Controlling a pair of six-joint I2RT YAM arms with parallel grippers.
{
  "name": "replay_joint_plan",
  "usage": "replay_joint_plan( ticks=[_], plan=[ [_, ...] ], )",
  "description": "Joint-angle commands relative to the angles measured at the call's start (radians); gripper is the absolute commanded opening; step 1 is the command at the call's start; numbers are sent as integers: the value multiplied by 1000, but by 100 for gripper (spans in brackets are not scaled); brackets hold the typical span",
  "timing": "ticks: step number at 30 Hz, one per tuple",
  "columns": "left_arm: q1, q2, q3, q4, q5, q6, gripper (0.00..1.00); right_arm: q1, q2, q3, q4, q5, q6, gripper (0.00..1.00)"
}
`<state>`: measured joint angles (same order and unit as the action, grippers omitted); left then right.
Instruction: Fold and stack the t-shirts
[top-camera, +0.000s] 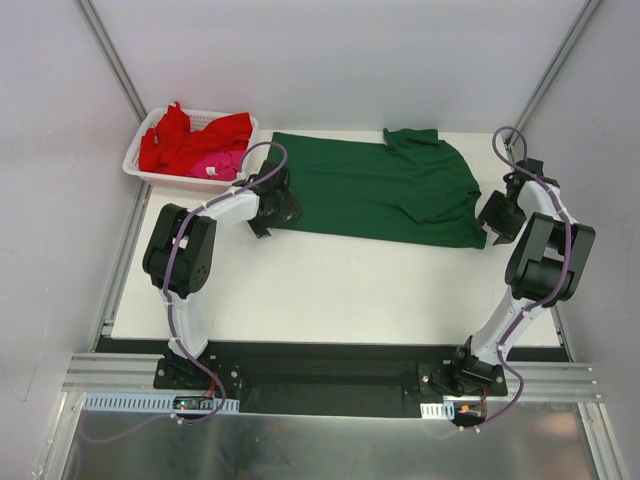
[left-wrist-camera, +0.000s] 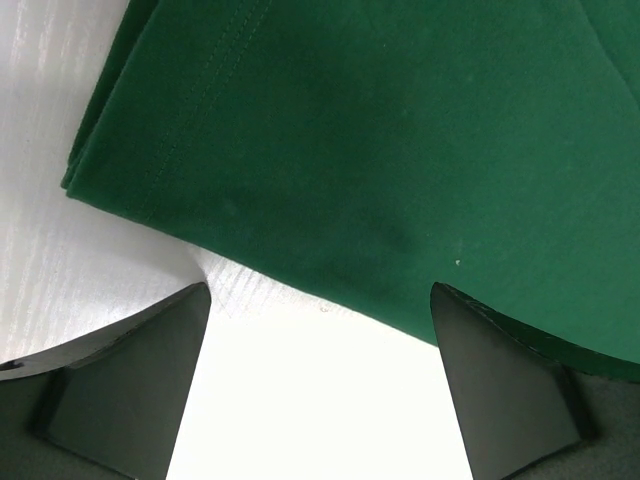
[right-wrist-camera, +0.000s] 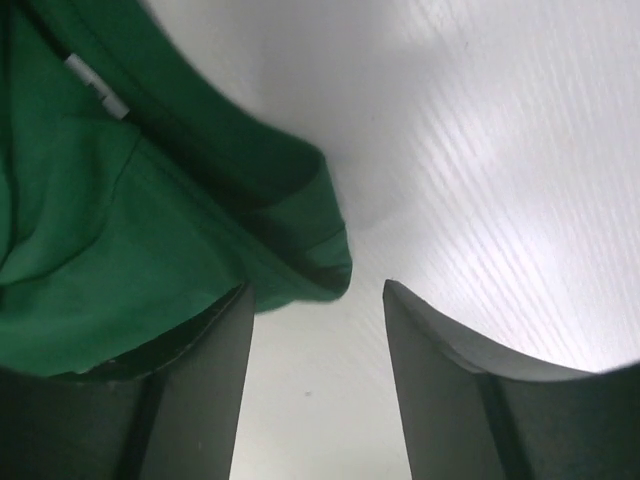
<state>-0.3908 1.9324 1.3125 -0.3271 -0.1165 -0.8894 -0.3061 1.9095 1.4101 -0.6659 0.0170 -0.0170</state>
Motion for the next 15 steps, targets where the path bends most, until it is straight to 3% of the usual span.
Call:
replay_joint_plan(
  ticks=[1, 2, 7, 12, 15],
  plan=[
    [13, -76, 25, -27, -3, 99, 93, 1, -174, 75, -95, -96, 3, 62],
    [12, -90, 27, -29, -5, 113, 93, 4, -213, 82, -93, -191, 5, 67],
    [12, -170, 37, -35, -6, 155, 94, 84, -227, 58, -17, -270, 77, 68],
    [12, -162, 70, -33, 3, 138, 94, 107, -124, -28, 141, -347, 199, 66],
    [12, -119, 111, -33, 11, 138, 94, 104, -64, -23, 152, -350, 226, 66]
  ],
)
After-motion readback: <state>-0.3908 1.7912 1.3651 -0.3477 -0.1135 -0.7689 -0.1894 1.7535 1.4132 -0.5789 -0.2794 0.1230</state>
